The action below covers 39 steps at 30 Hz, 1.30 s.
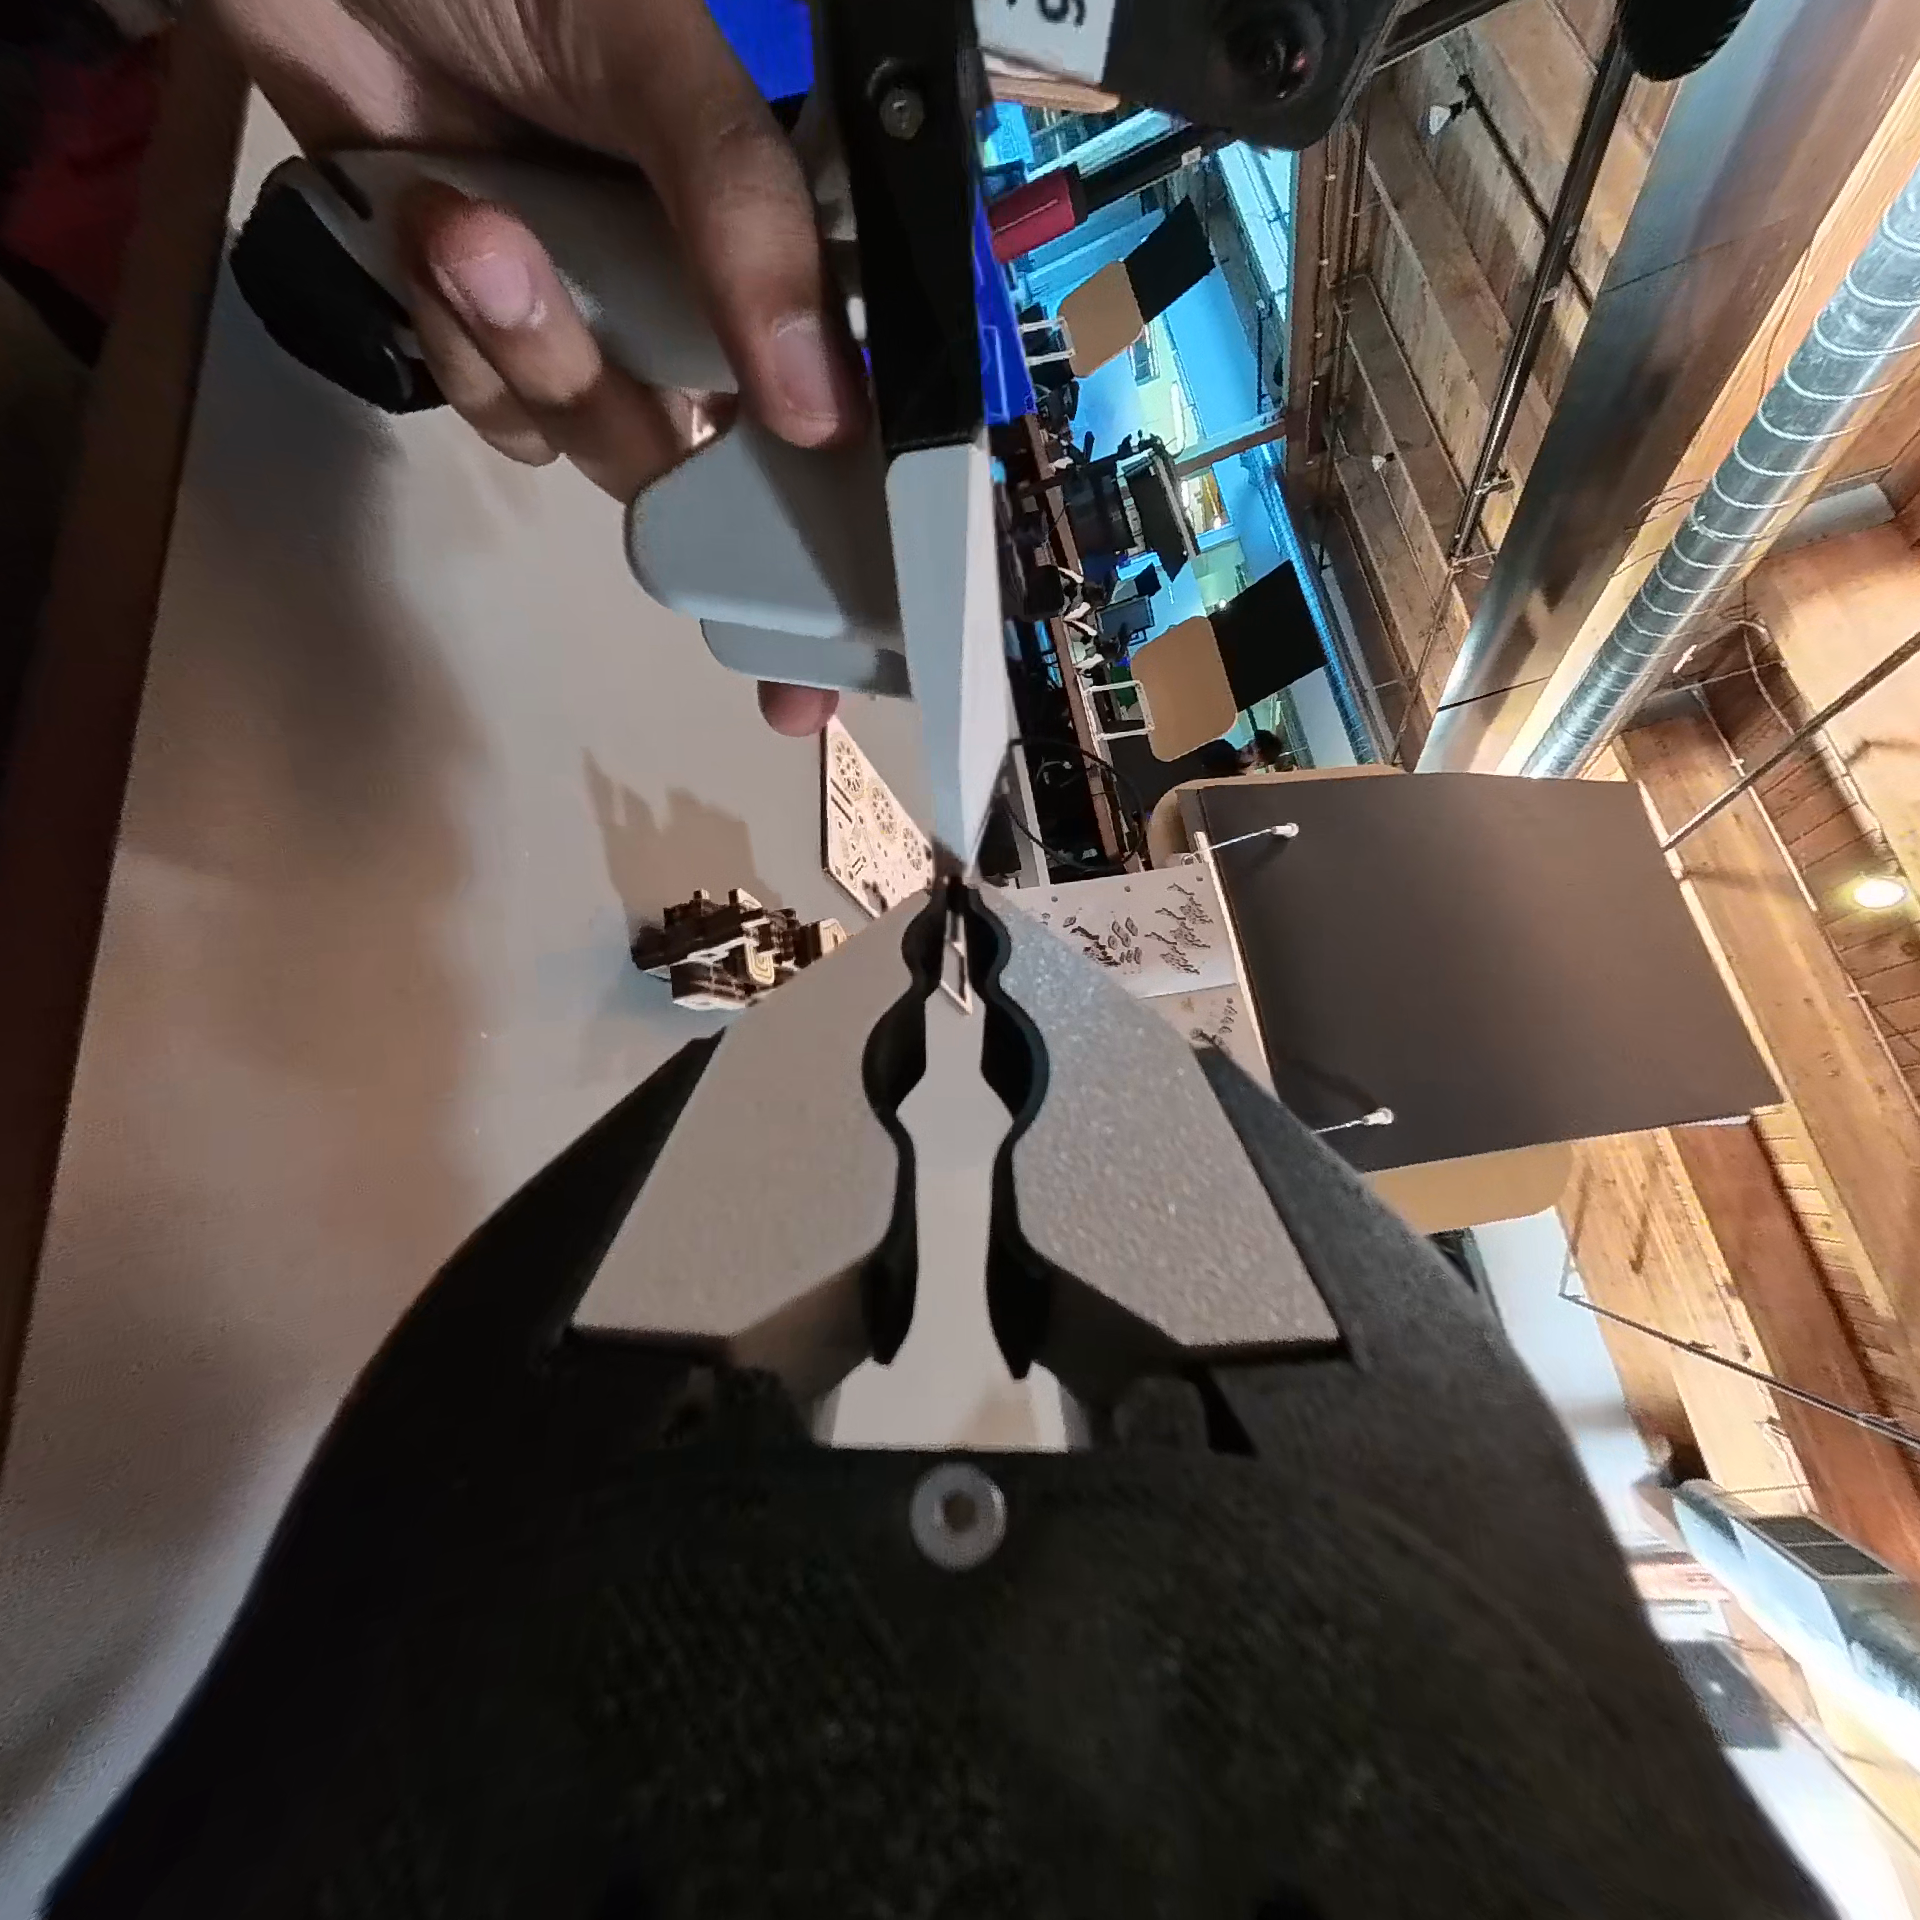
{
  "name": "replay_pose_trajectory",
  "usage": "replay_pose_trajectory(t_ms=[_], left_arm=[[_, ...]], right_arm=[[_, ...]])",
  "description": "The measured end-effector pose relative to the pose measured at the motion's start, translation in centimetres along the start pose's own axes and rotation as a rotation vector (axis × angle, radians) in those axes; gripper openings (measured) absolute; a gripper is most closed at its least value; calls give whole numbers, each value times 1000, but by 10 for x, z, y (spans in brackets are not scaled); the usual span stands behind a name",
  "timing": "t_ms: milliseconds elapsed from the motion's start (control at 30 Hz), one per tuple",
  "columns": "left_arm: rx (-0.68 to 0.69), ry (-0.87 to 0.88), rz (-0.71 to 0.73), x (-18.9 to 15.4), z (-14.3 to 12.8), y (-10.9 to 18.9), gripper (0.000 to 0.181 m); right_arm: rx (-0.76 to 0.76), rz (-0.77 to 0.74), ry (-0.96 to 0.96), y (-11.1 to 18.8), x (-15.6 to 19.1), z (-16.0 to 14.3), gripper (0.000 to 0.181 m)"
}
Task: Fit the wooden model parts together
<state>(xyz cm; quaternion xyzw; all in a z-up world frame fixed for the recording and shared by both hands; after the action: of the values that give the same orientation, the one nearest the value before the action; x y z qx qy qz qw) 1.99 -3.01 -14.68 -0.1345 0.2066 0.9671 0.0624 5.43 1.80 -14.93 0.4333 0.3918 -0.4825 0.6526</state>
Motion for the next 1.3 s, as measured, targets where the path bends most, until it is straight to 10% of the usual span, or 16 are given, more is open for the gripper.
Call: replay_pose_trajectory(t_ms=[33,467,867,1300], left_arm=[[3,3,-7,-1,0,-1,19],[-29,98,-106,0,4,4,0],[-129,184,-194,4,13,16,0],[-118,137,-265,-10,13,14,0]], right_arm=[[-2,5,-9,0,0,0,0],[-50,58,-180,2,-4,-1,9],[-336,789,-1293,3,-25,-12,30],[-362,876,-1331,6,-21,-8,20]])
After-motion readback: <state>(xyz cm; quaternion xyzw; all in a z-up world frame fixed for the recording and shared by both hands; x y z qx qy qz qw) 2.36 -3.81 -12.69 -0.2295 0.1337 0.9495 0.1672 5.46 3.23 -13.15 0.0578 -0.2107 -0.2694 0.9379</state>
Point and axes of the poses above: each gripper's, where its closed fingertips meet, y back along the fingers, z out of its top, x = y × z across the jaws, the point moved 4 cm from there along y, back along the fingers, and after that the axes turned 15 degrees about x, right-handed, at the moved point
